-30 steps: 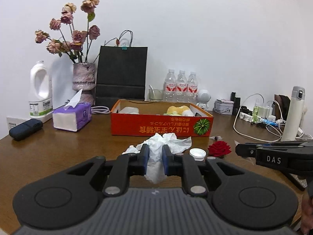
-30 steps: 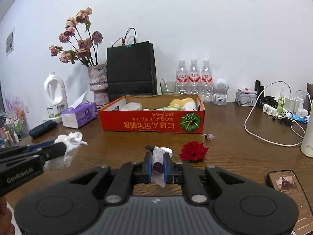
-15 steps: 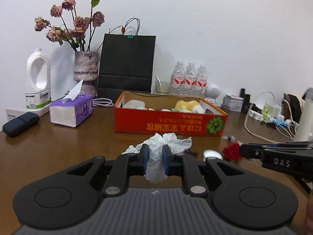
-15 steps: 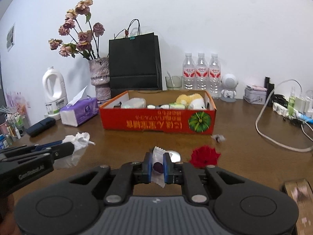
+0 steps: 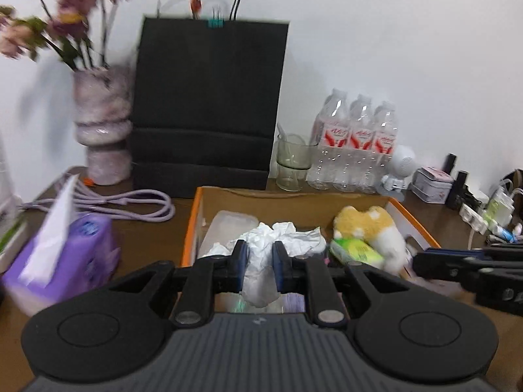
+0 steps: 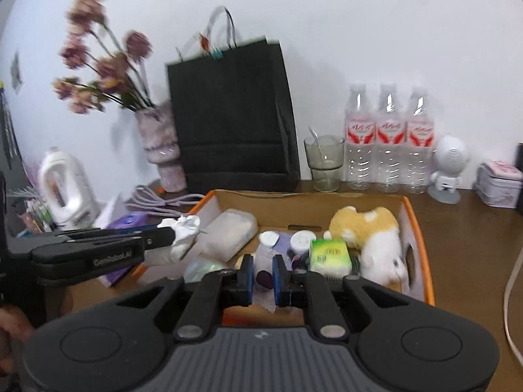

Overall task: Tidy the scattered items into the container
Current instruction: 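Carry the tissue and packet into the cardboard box and open both grippers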

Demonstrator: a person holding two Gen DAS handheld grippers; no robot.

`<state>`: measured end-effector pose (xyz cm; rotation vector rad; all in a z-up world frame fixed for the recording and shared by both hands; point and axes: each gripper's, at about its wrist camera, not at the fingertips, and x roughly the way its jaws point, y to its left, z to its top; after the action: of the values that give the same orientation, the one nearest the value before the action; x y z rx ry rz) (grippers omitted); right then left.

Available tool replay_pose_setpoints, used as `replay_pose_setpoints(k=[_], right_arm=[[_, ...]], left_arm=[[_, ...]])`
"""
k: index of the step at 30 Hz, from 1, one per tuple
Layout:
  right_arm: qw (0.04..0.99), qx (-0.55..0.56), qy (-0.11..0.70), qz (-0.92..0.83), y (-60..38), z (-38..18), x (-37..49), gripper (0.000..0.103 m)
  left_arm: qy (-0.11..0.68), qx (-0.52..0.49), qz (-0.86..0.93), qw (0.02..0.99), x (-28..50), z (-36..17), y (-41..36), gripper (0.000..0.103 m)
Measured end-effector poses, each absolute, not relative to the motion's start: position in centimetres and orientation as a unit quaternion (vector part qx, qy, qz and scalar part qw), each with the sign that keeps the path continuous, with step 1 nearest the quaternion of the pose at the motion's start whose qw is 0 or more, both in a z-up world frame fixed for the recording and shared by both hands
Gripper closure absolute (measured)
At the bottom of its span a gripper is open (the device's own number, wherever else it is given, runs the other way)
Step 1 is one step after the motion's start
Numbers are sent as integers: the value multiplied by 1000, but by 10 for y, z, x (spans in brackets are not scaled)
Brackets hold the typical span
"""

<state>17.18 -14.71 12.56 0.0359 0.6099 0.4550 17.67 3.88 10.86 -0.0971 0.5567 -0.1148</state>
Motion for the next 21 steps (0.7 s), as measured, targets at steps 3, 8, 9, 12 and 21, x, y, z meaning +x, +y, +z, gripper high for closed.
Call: replay_pose_setpoints(k=[3,8,9,12,21], right_arm=[[909,25,354,220,-140,119,235,92],[865,57,447,220,-129,91,309,92],[857,63,462,221,-126,84,317,92],[836,82,495,223,-119,62,338,91],[841,121,487,203,-124,73,341,56]], left_arm=[[309,-63,-93,944,223,103,29,86],[367,-43,-63,927,282,72,15,80],[378,-49,-64,922,289,66,16,70],[382,-70,-65,919,292,59,25,63],[360,-83,-57,928,275,97,57,35]])
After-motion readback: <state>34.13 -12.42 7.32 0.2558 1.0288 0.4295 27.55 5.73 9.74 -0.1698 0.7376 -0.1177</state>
